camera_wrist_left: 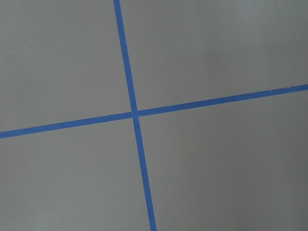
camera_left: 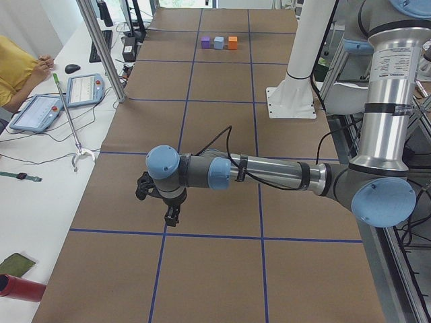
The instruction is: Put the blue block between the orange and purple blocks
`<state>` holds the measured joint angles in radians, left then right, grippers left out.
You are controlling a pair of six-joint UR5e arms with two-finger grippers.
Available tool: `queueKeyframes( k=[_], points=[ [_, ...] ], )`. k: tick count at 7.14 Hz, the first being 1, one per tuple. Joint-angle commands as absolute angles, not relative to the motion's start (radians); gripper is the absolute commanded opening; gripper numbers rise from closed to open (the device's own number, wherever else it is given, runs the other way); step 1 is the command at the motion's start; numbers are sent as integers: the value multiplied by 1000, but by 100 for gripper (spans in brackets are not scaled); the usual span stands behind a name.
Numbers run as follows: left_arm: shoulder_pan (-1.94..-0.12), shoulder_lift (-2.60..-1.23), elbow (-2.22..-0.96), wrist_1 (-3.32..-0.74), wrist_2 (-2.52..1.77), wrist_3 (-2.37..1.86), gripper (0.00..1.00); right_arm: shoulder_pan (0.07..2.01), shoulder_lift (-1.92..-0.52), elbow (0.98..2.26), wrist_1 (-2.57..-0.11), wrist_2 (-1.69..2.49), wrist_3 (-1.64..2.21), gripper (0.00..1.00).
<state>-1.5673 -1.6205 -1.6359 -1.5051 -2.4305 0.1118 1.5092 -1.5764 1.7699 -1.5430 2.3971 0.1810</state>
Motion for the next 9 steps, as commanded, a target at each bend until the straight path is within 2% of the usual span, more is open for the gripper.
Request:
queueKeyframes(
  k=[1, 9],
  points=[
    [-1580, -1621, -1644, -1505, -2428, 110, 100, 1494, -1581, 1772, -1540, 2395, 181, 100],
    [-1594, -1517, -1666, -1503, -2358, 63, 100, 1479, -1612, 1756, -1531, 2364, 184, 100]
  ],
)
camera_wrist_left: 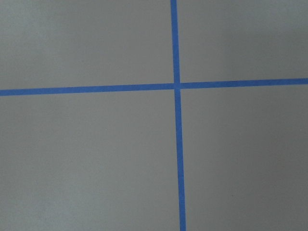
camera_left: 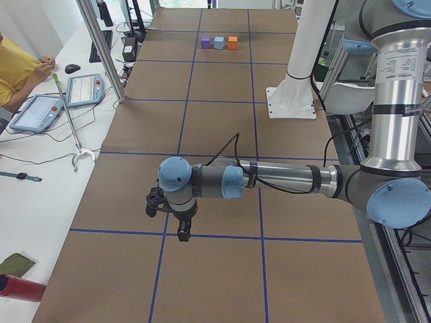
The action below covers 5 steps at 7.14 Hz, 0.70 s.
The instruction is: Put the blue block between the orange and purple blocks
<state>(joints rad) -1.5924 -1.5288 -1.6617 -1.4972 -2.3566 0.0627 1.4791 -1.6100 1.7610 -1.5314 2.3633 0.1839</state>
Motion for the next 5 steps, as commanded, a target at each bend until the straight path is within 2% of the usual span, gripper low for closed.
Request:
queueKeyframes(
  k=[1, 5],
  points=[
    [-1595, -1519, -1667, -1502, -2353, 61, 100, 1479, -1621, 1755, -1531, 2378, 186, 100],
    [-1594, -1535, -1678, -1502, -2356, 61, 100, 1448, -1631, 1761, -1528, 2413, 190, 100]
  ],
)
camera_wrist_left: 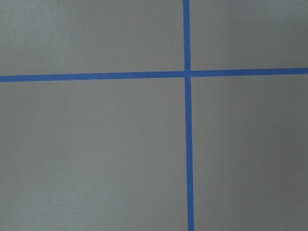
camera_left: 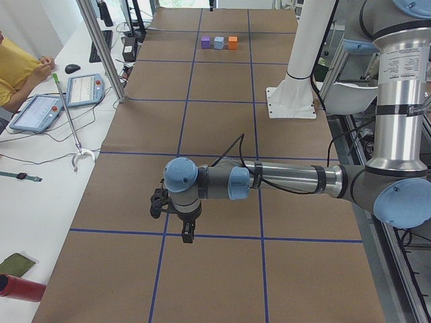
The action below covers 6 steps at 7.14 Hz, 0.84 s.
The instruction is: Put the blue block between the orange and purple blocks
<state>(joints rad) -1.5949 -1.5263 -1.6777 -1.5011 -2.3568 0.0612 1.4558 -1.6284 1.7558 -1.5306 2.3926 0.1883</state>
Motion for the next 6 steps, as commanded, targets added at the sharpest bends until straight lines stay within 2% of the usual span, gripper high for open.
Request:
queueKeyframes(
  k=[1, 6],
  points=[
    [-1594, -1539, -1680, -1502, -2356, 61, 100, 1448, -1632, 1761, -1531, 2414, 189, 100],
    [-1594, -1539, -1698, -1503, -2356, 63, 100, 1447, -1620, 1764, -1529, 2414, 192, 100]
  ],
)
